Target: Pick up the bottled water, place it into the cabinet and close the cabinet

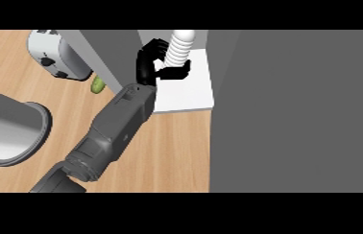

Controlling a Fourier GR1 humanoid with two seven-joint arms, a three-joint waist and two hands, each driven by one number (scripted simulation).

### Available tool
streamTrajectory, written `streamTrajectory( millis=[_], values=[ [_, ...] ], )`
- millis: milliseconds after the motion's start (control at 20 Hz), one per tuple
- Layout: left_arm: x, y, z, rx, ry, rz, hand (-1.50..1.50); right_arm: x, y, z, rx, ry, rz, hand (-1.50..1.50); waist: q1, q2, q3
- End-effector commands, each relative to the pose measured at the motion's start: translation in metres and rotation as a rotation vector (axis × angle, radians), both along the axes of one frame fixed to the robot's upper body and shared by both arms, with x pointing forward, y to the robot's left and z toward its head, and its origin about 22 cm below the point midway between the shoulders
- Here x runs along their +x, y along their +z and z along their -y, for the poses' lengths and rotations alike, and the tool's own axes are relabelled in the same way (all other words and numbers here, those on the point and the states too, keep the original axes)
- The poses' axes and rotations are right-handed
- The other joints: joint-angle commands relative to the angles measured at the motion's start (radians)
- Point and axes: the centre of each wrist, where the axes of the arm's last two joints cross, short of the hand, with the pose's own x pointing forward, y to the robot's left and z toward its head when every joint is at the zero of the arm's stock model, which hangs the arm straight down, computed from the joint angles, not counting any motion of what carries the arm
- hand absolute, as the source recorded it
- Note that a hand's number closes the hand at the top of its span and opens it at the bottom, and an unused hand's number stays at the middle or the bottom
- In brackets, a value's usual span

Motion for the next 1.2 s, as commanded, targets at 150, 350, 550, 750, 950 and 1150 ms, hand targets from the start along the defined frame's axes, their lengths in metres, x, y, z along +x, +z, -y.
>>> streamTrajectory(
  millis=[150, 350, 550, 750, 950, 1150],
  values=[
    [0.008, 0.000, -0.020, 0.117, 0.067, 0.031, -1.50, -0.003, 0.019, -0.006, 0.036, 0.036, 0.046, -1.50, -0.018, 0.008, -0.001],
    [0.014, 0.006, -0.028, 0.195, 0.098, 0.077, -1.50, -0.007, 0.009, 0.002, 0.040, 0.029, 0.022, -1.50, -0.030, 0.009, 0.000],
    [0.021, 0.021, -0.027, 0.244, 0.117, 0.099, -1.50, -0.002, 0.007, 0.000, 0.057, 0.067, 0.030, -1.50, -0.029, 0.014, 0.000],
    [0.016, 0.015, -0.013, 0.157, 0.057, 0.102, -1.50, -0.005, 0.008, 0.000, 0.071, 0.070, 0.030, -1.50, -0.029, 0.013, -0.001],
    [0.026, 0.041, -0.006, 0.061, -0.057, 0.182, -1.50, -0.007, 0.013, 0.002, 0.048, 0.086, 0.034, -1.50, -0.027, 0.010, -0.002],
    [0.023, 0.040, -0.001, -0.045, -0.122, 0.273, -1.50, -0.010, 0.012, 0.003, 0.073, 0.051, 0.030, -1.50, -0.004, 0.002, -0.001]
  ],
)
